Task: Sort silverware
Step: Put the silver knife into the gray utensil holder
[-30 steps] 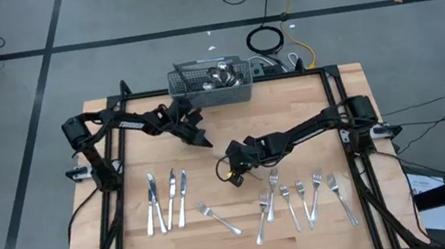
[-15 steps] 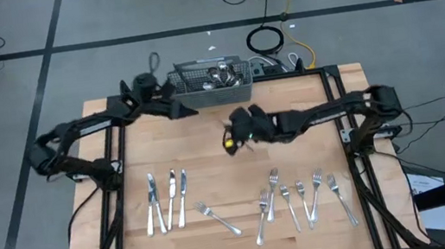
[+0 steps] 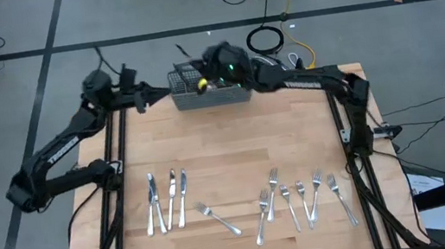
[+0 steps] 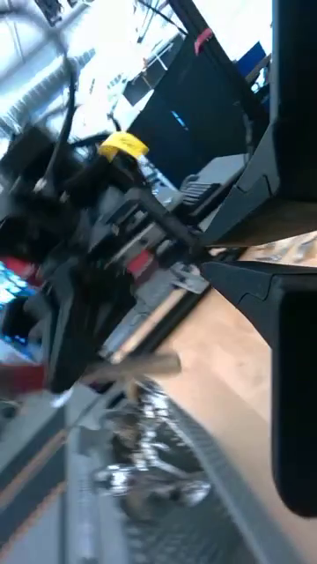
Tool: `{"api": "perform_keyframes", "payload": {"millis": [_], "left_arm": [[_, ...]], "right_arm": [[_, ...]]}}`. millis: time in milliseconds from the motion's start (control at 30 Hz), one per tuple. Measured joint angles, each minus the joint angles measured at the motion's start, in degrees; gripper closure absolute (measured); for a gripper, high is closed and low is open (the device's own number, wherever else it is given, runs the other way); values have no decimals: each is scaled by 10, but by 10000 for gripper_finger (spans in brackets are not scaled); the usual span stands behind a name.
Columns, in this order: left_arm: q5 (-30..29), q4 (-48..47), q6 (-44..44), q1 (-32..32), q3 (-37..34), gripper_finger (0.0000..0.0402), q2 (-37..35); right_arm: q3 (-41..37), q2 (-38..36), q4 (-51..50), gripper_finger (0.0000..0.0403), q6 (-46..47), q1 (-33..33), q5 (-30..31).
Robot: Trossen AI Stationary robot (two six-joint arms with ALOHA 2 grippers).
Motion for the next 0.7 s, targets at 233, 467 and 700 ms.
{"api": "perform_keyframes", "payload": {"millis": [233, 467, 700], "left_arm": [[0, 1, 1, 28, 0, 356, -61], [0, 0, 1, 47, 0, 356, -89], [5, -1, 0, 58, 0, 356, -98]], "right_arm": [[157, 157, 84, 403, -17, -34, -91], [181, 245, 210, 403, 29, -37, -93], [181, 268, 232, 403, 28, -37, -63]]}}
